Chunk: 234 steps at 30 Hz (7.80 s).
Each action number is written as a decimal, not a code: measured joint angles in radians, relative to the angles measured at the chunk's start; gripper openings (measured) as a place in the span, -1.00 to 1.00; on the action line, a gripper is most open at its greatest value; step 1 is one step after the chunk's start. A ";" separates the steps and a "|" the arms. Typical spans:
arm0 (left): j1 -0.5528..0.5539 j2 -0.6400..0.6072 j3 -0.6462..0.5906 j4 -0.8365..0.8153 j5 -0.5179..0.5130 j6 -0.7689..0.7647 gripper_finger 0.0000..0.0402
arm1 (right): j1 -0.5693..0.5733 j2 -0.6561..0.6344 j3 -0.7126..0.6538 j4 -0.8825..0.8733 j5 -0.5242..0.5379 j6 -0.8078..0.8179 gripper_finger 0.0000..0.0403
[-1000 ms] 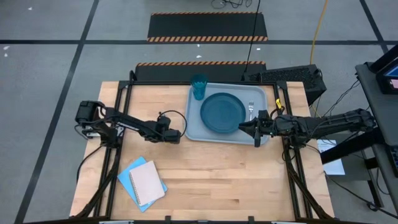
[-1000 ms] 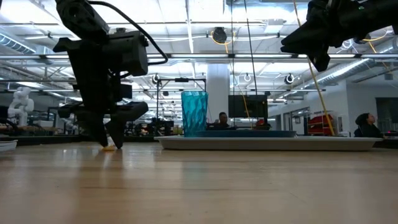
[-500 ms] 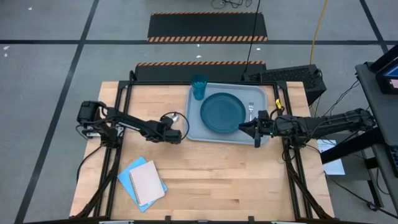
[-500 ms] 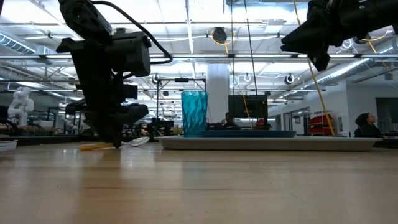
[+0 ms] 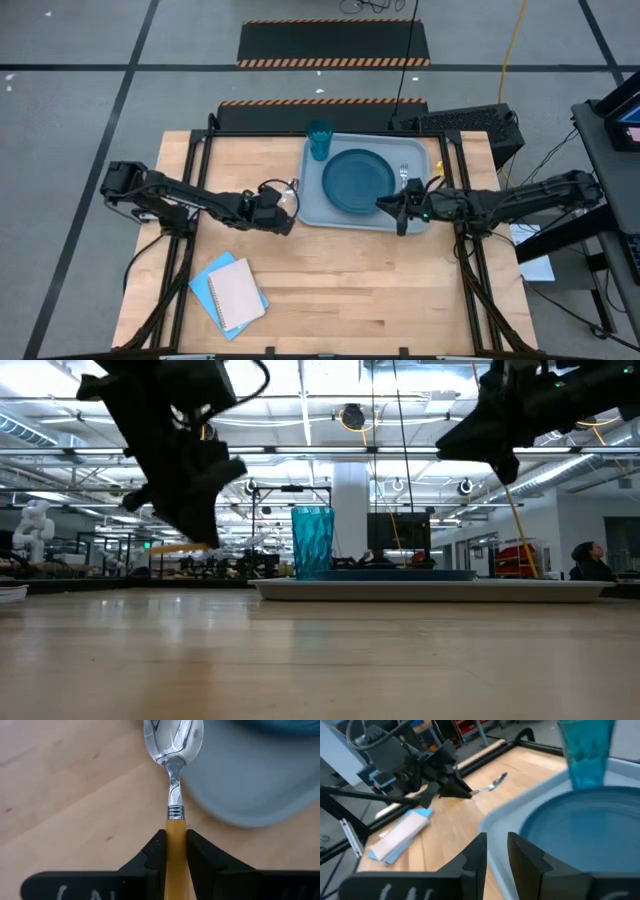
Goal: Pick and place plate/cup/fork/spoon on tray
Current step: Put the orange spoon on the gray tray to the right of the orange fork
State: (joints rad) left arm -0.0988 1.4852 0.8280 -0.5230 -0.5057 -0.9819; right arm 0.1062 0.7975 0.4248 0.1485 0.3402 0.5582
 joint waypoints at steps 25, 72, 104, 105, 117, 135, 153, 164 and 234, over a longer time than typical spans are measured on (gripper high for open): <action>-0.100 -0.070 0.001 0.920 -0.121 0.665 -0.69 | 0.014 0.512 0.067 0.814 -0.143 -0.161 -0.52; -0.159 0.163 0.053 1.234 -0.251 0.958 -0.69 | 0.011 0.626 0.185 0.864 -0.024 -0.316 -0.65; -0.159 0.163 0.053 1.236 -0.208 0.977 -0.69 | 0.011 0.626 0.185 0.895 -0.055 -0.335 -0.32; -0.159 0.163 0.053 1.237 -0.202 0.977 -0.69 | 0.011 0.626 0.185 0.896 -0.056 -0.335 -0.37; -0.159 0.163 0.053 1.234 -0.172 0.945 -0.69 | 0.014 0.626 0.186 0.895 -0.067 -0.365 -0.95; -0.246 0.145 0.052 1.232 -0.180 0.928 -0.18 | 0.013 0.453 0.185 0.573 -0.104 -0.381 -1.00; -0.124 -0.140 0.053 0.939 0.190 0.865 0.04 | 0.013 0.358 0.185 0.165 -0.294 -0.206 -1.00; -0.082 -0.054 0.052 0.842 0.196 1.001 0.32 | -0.026 0.427 0.185 0.164 -0.337 -0.177 -1.00; -0.056 0.036 0.045 1.150 -0.149 1.127 -0.99 | 0.067 0.472 0.186 0.436 0.258 -0.249 0.04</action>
State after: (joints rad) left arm -0.1543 1.5211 0.8726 0.6267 -0.6545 0.1450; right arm 0.1728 1.2692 0.6106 0.5847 0.5987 0.3095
